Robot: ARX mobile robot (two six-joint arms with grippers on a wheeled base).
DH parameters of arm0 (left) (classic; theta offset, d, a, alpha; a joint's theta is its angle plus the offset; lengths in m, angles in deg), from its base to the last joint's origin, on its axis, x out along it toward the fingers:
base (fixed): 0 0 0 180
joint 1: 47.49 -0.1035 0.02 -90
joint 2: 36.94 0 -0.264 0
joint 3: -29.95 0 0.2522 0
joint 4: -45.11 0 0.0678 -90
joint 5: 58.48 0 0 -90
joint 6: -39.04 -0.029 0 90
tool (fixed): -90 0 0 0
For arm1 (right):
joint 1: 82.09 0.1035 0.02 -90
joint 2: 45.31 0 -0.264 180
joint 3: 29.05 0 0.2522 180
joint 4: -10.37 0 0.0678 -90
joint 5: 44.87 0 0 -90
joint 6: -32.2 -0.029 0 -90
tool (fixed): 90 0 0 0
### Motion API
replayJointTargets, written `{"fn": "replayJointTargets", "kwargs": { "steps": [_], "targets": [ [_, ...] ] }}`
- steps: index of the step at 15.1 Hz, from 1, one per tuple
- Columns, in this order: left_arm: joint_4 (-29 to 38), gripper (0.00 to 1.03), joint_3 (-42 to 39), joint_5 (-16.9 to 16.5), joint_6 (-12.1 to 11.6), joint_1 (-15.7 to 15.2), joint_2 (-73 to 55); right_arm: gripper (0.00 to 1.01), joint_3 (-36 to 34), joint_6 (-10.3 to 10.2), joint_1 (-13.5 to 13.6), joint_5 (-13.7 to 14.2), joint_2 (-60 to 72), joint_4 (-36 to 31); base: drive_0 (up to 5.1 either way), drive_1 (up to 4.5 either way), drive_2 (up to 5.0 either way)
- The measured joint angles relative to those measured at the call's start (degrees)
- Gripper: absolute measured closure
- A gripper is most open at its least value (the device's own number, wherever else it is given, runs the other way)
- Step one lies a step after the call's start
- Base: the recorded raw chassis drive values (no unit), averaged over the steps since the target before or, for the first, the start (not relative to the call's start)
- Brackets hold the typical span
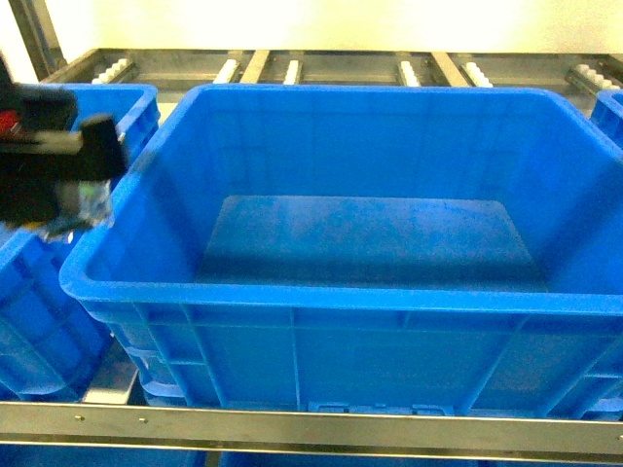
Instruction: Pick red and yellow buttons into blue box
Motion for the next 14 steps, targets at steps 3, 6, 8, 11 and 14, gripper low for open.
{"fn": "replayJointTargets", "kwargs": {
  "steps": [3,6,8,11,14],
  "targets": [
    [3.9,0.76,14.1,-7.9,-1.9,-2.7,-16.5,0.03,0.0,0.0,0.0,0.0,0.0,0.0,0.0,0.00,0.0],
    [-7.5,0.76,32.0,-19.6,-6.7,-4.3,-33.7,0.03,0.0,0.0,0.0,0.0,0.0,0.0,0.0,0.00,0.0],
    [-17.6,0.76,43.3,-26.1,-9.3,-5.1,-41.7,0.03,0.0,0.0,0.0,0.0,0.0,0.0,0.0,0.00,0.0],
    [-26.3,0.67,53.6,-29.6,-13.4,-5.9,-46.9,0.03,0.0,0.0,0.0,0.0,0.0,0.0,0.0,0.00,0.0],
    [-25.2,0.27,52.8,-29.9,-13.3,-5.8,-46.4,0.03,0.0,0.0,0.0,0.0,0.0,0.0,0.0,0.00,0.0]
  ]
}}
